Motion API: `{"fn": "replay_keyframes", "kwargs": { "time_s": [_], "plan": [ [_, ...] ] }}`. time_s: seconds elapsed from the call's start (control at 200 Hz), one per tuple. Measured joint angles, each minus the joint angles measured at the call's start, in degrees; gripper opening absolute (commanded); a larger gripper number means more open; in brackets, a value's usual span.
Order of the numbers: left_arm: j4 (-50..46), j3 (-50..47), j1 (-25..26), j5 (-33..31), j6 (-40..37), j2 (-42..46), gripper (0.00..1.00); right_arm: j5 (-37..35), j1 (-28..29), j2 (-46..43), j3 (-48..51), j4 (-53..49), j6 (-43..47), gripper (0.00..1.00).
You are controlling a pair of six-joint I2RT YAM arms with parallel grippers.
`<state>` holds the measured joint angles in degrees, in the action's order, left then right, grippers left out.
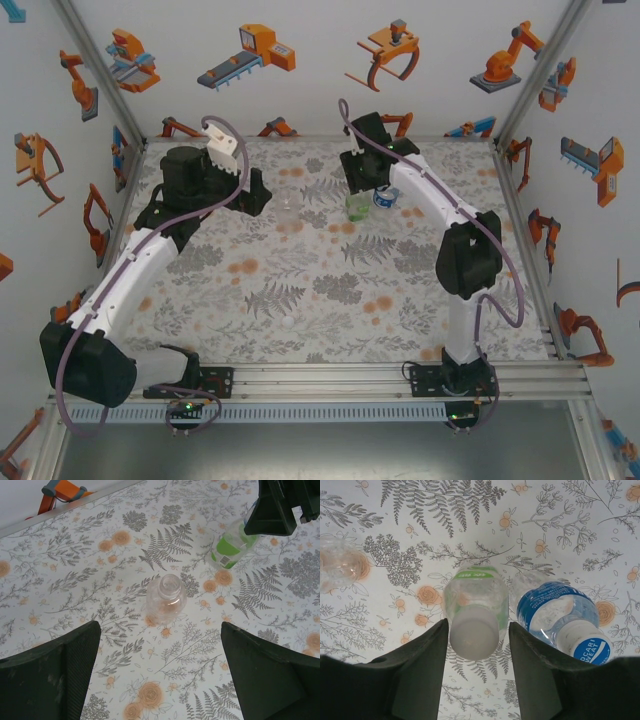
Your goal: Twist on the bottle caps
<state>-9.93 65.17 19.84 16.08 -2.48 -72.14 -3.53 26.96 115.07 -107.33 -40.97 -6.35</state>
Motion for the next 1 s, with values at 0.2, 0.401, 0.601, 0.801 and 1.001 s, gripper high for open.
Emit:
{"fn": "replay_keyframes", "kwargs": {
  "time_s": [0.2,0.401,0.601,0.801,1.001],
  "plan": [
    [-0.59,0.17,0.00,-1.95,1.81,0.17,0.97,1.27,0.02,-1.40,-0.42,-0.02,0.39,0.52],
    [-2.05,-0.74,0.00,-2.14,4.59,1.55,0.97,7.87,0.83,-6.84,2.58,4.24,0.44,0.54],
    [-7.26,-0.90,-0.07,-4.76,6.47,1.81,0.97,15.80,4.09,-12.17,12.09,16.15,0.42,0.59],
    [-11.19,-2.10,-0.44,-6.97,6.45,2.67,0.97,22.91,6.91,-13.92,27.43,35.15,0.09,0.73],
    [-11.52,-4.31,-0.48,-6.69,4.96,2.84,0.97,26.73,7.43,-12.46,34.25,50.95,0.24,0.76]
  ]
}}
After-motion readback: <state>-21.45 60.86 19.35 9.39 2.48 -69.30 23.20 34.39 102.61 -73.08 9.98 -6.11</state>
